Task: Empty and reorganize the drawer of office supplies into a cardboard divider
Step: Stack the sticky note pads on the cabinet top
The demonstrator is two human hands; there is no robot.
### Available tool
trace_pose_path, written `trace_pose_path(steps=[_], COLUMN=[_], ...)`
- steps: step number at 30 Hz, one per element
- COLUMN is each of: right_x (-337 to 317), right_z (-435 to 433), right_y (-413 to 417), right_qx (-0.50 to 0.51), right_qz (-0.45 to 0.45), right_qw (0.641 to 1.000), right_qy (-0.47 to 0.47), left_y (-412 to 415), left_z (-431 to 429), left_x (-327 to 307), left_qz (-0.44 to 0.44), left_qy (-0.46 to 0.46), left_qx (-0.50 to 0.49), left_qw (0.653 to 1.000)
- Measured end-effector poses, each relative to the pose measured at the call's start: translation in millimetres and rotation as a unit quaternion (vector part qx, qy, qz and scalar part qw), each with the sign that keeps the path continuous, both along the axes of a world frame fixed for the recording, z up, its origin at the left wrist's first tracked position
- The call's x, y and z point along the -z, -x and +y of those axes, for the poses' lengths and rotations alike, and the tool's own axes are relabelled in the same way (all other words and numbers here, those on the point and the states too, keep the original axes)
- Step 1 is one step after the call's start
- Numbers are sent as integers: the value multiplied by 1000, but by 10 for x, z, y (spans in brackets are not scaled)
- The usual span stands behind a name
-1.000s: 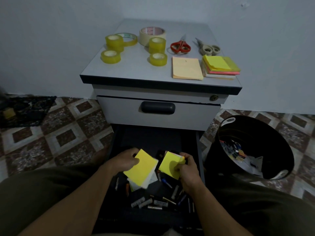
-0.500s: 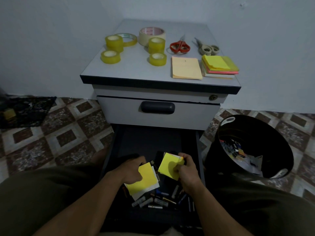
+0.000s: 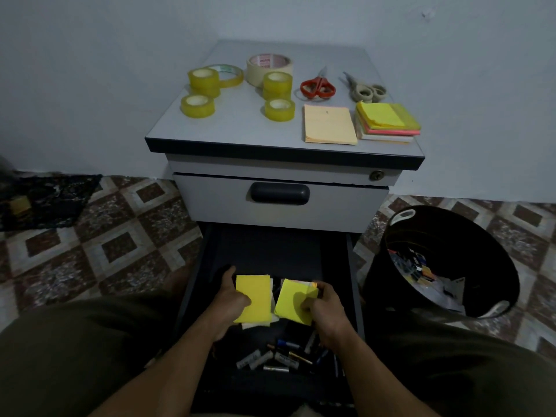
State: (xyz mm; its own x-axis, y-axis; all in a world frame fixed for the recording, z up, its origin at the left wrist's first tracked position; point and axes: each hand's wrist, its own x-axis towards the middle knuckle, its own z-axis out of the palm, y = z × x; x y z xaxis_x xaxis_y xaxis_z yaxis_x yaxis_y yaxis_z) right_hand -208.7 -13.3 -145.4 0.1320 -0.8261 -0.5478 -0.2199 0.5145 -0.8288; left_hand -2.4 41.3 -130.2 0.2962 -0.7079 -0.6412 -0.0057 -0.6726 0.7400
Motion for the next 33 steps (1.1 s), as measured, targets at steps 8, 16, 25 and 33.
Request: trace_pose_path(steps=[8,16,25,33], right_x=[-1,-176,-338,-728], right_z=[47,-5,-72,-146], right_y=[-84,-105,-125,-96], right_qx=[5,22,18,-36], right_qz=[-67,-147,-132,-91], right_qw=[997,986,991,995], right_qy=[-45,-72,-21,32], left_y=[190,309,298,276], left_z=[68,11,-31,-12], left_x=[-140,-192,-571,-934], left_qz=[147,151,134,147], left_qy=[-9,34,25,78], left_qx=[-34,-90,3,5], left_qw=[989,984,991,986])
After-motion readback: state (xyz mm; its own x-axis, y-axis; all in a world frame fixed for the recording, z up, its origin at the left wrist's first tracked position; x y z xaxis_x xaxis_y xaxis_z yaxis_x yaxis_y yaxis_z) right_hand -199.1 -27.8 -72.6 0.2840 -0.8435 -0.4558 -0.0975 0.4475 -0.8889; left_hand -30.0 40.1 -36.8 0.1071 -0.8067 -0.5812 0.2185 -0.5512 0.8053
